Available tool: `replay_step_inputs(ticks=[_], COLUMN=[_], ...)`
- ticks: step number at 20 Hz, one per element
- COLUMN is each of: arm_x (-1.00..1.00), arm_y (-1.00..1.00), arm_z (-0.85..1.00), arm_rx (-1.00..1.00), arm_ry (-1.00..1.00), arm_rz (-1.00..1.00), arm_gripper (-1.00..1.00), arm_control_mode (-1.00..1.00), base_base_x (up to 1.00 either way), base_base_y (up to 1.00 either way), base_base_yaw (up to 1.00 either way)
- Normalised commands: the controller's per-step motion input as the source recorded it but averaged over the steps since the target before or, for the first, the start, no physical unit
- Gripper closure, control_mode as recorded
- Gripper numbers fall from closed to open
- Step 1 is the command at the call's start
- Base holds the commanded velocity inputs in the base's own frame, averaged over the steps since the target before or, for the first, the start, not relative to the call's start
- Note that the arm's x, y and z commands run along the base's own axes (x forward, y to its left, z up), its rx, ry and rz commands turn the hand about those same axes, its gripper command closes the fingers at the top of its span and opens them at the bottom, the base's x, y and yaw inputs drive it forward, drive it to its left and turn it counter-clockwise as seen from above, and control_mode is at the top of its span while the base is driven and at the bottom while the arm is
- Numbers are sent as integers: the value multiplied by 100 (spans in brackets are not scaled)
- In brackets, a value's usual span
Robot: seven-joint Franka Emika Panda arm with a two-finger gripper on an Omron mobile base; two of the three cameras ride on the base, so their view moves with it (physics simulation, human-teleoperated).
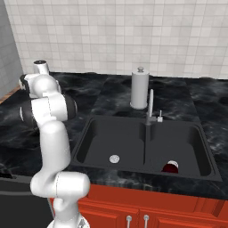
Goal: Move any existing items from the left basin to the right basin for drying. Then move the cup from the counter to the left basin of the sink for washing.
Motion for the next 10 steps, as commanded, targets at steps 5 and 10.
replay_step_inputs(ticks=[5,10], arm_x=[9,13], arm_y=[4,4], arm_z=[0,0], arm_rx=[0,0], arm_ry=[-1,-1], arm_rz=[1,1], arm_gripper=[-100,-100], arm_control_mode=[-100,-100], base_base_x=[0,0], base_base_y=[0,0], base_base_yaw=[0,0])
